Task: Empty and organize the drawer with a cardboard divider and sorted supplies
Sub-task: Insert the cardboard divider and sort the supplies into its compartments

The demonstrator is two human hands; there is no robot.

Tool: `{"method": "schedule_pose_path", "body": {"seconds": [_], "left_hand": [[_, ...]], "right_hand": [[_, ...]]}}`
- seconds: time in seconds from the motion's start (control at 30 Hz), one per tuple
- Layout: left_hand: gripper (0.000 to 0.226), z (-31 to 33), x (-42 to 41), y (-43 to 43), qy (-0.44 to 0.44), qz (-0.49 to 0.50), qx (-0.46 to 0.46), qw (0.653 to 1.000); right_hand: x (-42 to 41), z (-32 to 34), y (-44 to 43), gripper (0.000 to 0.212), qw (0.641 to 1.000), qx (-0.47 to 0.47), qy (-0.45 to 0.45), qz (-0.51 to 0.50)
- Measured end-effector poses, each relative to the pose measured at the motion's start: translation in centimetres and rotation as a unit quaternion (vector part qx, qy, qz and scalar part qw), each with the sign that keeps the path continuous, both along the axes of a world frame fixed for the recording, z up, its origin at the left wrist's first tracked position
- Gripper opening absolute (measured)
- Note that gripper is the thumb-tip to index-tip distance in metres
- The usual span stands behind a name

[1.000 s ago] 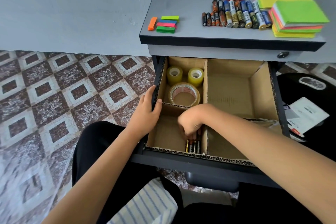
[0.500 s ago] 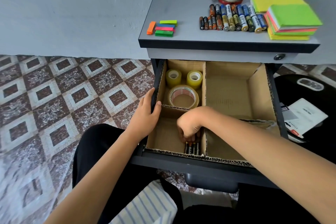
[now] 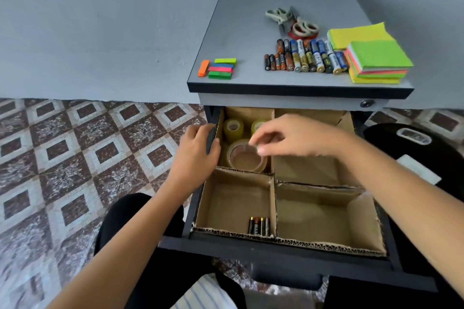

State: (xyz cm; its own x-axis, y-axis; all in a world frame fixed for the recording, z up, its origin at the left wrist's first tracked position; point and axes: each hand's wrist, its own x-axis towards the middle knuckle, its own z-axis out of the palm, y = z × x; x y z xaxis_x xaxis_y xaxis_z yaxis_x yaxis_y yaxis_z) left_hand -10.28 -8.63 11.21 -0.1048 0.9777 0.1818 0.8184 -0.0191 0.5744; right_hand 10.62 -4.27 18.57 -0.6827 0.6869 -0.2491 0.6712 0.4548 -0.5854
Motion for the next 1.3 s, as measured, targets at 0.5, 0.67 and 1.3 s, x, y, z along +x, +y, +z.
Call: {"method": "schedule_pose_path", "body": {"seconds": [0.5,0.67,1.3], "left_hand": [[0.063,11.2,5.4,16.6,0.308,-0.224,-0.052,0.923],[0.066,11.6,5.6,18.9,0.324,-0.254,-0.099,0.906],[0.052,12.1,3.0,18.8,0.302,-0.254,-0.072,0.916]], "right_hand": [[5.7,6.2,7.0,0.023,0.965,0.166,0.067,-0.192],[6.1,5.8,7.3,0.028,0.965,0.162,0.066,-0.197],[-0.2,4.0,14.0,0.061,0.941,0.262,-0.19,-0.103]]}}
